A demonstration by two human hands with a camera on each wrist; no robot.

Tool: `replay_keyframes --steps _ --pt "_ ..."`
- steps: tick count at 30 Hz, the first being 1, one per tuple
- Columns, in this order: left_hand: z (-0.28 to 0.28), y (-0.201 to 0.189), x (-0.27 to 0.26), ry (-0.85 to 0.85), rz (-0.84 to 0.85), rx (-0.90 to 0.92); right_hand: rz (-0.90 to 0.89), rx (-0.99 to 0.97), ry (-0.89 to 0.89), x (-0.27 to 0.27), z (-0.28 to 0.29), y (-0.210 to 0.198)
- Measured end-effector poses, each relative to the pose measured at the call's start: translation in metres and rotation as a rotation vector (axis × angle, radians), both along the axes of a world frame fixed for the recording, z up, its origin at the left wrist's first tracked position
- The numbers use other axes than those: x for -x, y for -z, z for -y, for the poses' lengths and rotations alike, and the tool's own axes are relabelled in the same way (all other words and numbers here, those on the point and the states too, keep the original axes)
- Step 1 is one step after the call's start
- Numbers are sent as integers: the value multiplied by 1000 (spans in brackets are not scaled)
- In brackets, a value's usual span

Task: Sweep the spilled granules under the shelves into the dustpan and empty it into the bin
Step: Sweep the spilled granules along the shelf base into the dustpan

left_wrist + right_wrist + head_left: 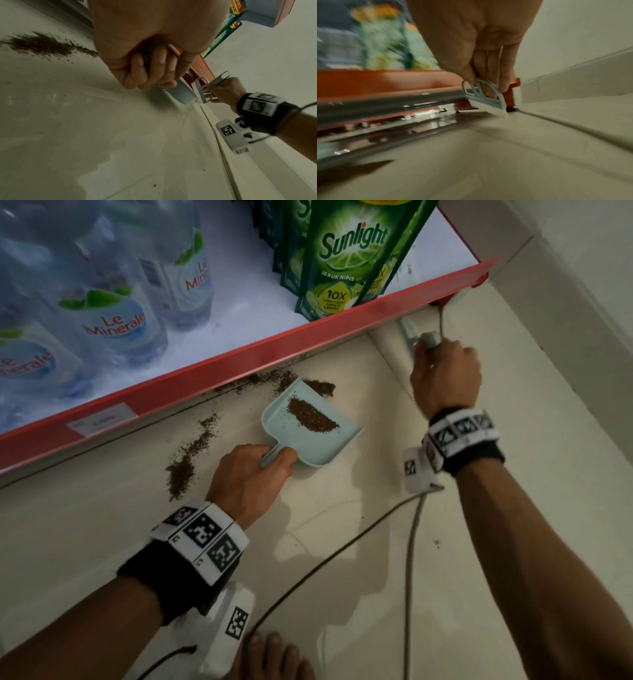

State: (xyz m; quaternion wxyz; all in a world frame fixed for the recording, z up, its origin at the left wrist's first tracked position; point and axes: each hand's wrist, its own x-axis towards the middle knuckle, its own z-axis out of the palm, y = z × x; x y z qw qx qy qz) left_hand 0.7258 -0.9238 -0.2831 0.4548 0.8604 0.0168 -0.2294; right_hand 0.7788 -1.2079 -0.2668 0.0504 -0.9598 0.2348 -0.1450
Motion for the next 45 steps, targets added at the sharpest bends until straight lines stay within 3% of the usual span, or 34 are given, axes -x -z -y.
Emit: replay_keyframes --steps 3,5,8,12,14,20,24,27,32,34,36,39,42,45 --pt "8 2 -8 -3 -10 14 -90 5 154 -39 43 6" --pt "14 2 -14 -16 -26 32 -146 -12 142 -53 51 9" --pt "23 0 -22 -13 -19 34 -203 5 -31 -56 32 15" --pt "29 4 -30 -37 -23 15 -199 -38 -403 -35 -8 15" --pt "29 5 -31 -28 -30 12 -173 -53 -489 -27 -13 11" --pt "27 9 -29 -22 -29 -2 -122 175 -75 -52 39 9" --pt "29 9 -27 -10 -22 2 -247 99 21 -65 45 15" --pt "29 6 -24 -1 -22 -3 -259 42 -130 -64 17 16" --pt "27 0 -18 18 -35 4 -200 -100 -620 -29 -42 5" --pt "25 -2 -15 34 -20 5 -153 -96 -664 -19 -44 0" --pt "24 -4 -13 42 -7 14 -89 -53 -570 -19 -29 0" --pt "22 -5 -14 38 -6 18 -59 80 -251 -33 5 6" --pt "21 -5 -16 32 5 12 -141 17 2 -54 25 11" --pt "22 -5 -18 31 18 2 -197 -35 -82 -62 14 15"
